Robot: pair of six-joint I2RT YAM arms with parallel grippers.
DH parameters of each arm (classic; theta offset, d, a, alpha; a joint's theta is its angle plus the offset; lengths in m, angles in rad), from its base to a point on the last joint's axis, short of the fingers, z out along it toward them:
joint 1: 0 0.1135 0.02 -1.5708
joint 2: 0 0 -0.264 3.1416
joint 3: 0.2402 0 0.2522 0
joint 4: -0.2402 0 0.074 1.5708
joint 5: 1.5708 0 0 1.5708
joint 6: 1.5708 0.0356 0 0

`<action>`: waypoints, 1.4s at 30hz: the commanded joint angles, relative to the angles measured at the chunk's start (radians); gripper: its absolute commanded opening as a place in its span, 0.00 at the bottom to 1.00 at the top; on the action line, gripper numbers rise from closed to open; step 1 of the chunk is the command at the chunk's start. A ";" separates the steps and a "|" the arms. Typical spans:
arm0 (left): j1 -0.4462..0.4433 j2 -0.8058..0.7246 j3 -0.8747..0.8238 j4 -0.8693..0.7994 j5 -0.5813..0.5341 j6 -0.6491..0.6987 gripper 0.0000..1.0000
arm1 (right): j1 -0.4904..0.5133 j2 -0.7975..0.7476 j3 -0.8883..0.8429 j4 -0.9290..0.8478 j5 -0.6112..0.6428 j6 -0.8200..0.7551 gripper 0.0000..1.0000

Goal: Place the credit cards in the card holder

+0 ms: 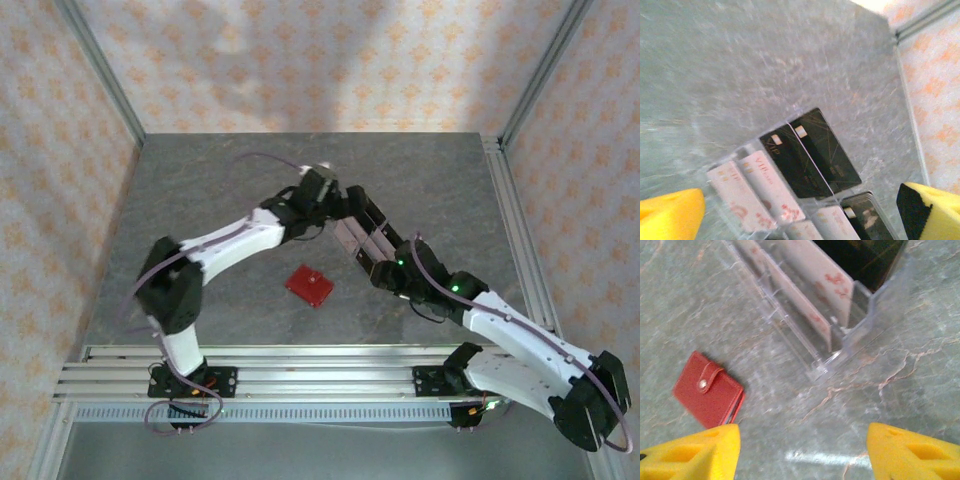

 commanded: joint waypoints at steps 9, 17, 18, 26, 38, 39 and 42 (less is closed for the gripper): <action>0.262 -0.618 -0.490 -0.344 -0.140 -0.071 1.00 | 0.127 0.463 0.409 -0.122 -0.045 -0.283 0.62; 0.349 -0.767 -0.632 -0.404 -0.128 -0.133 1.00 | 0.204 0.824 0.641 -0.179 0.031 -0.401 0.49; 0.363 -0.759 -0.632 -0.410 -0.113 -0.134 1.00 | 0.215 0.857 0.660 -0.186 0.043 -0.411 0.49; 0.393 -0.690 -0.608 -0.402 -0.058 -0.124 1.00 | 0.269 1.003 0.747 -0.208 0.113 -0.448 0.49; 0.395 -0.681 -0.624 -0.380 -0.061 -0.126 1.00 | 0.277 1.055 0.788 -0.195 0.112 -0.473 0.55; 0.396 -0.679 -0.625 -0.378 -0.061 -0.126 1.00 | 0.278 1.057 0.791 -0.194 0.109 -0.474 0.55; 0.396 -0.675 -0.628 -0.374 -0.061 -0.127 1.00 | 0.281 1.067 0.795 -0.190 0.109 -0.478 0.55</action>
